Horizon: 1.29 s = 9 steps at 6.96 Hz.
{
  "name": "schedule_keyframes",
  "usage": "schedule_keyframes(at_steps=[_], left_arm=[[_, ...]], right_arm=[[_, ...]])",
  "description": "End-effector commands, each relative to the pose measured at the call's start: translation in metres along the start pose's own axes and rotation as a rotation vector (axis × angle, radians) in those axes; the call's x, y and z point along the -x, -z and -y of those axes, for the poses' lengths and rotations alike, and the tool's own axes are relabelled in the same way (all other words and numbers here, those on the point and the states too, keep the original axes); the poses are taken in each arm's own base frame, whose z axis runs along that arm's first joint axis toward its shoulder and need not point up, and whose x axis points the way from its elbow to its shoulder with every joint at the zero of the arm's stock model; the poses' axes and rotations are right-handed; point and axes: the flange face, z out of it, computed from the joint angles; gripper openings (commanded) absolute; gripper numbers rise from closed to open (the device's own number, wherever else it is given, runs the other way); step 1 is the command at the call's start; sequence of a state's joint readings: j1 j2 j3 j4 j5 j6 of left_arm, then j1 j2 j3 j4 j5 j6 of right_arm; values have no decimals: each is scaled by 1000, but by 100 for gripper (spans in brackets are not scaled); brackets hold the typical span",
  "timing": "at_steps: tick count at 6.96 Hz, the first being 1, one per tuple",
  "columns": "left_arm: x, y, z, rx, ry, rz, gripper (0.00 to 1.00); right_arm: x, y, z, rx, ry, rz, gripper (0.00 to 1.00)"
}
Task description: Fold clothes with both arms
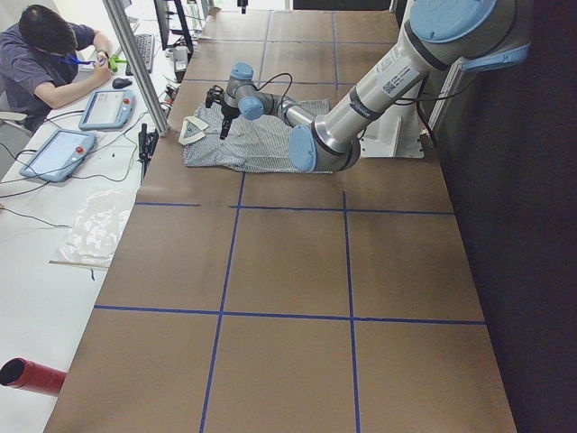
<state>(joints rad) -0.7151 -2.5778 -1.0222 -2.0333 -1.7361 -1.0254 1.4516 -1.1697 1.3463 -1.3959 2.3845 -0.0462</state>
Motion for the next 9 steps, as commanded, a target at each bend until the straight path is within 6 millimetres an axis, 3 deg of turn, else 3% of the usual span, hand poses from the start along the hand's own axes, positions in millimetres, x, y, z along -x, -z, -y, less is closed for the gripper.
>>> schedule_keyframes(at_steps=[1,2,3,4,5,7,8,9], left_arm=[[10,38,6,-5,-127,-86,100],[21,48,7,-17,-144,-96,100],[30,62,13,4,-134,-132,100],[73,75,-19,20,-124,-164,100],[99,86,-40,20,-118,-174,100],[111,80,-52,35,-105,-166,100],[113,85,-61,37,-87,-174,100],[126,94,-80,43,-83,-185,100]], right_arm=[[7,-1,8,-1,-52,1,100],[12,-3,9,0,-208,3,100],[45,3,15,-20,-286,11,100],[88,16,4,-56,-335,21,100],[118,18,-8,-69,-324,21,99],[158,0,-16,-41,-286,46,98],[189,1,-28,-44,-360,59,99],[231,-11,-66,-46,-393,20,100]])
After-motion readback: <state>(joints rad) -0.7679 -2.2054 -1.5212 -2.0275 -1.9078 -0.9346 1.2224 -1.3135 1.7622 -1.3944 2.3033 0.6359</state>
